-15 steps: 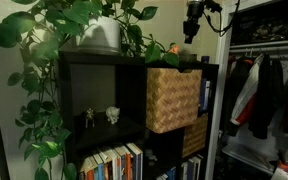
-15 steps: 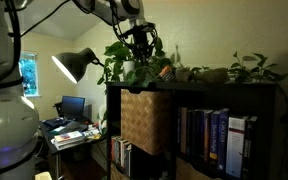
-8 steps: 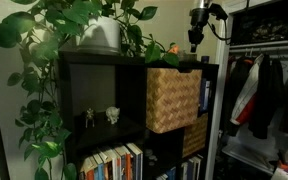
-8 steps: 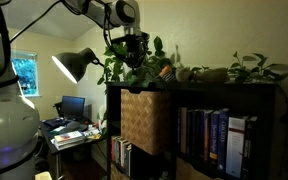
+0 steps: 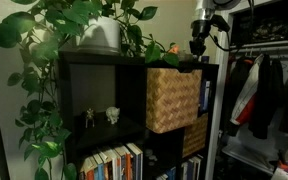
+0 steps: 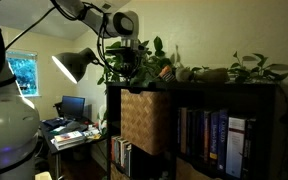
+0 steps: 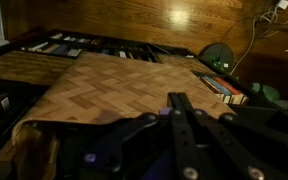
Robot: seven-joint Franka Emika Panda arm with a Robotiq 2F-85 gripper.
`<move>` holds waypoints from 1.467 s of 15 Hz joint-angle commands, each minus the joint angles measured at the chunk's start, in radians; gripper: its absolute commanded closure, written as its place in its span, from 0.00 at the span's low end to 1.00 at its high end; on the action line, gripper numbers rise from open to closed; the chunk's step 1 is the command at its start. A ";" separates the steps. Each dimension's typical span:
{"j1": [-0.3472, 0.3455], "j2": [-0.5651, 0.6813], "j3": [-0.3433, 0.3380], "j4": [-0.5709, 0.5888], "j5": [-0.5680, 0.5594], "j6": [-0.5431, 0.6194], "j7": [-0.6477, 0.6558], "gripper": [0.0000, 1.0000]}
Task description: Pull out the middle compartment ,remove some socks and close it
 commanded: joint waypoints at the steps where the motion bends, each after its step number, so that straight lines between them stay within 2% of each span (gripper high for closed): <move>1: 0.006 -0.039 0.010 -0.110 0.010 0.123 0.019 0.97; 4: 0.009 -0.039 0.026 -0.172 -0.008 0.233 0.022 0.96; 11: 0.011 -0.025 0.050 -0.260 -0.027 0.344 0.024 0.97; 18: -0.003 0.026 0.054 -0.293 -0.087 0.543 0.031 0.97; 22: -0.010 0.068 0.051 -0.275 -0.126 0.602 0.036 0.97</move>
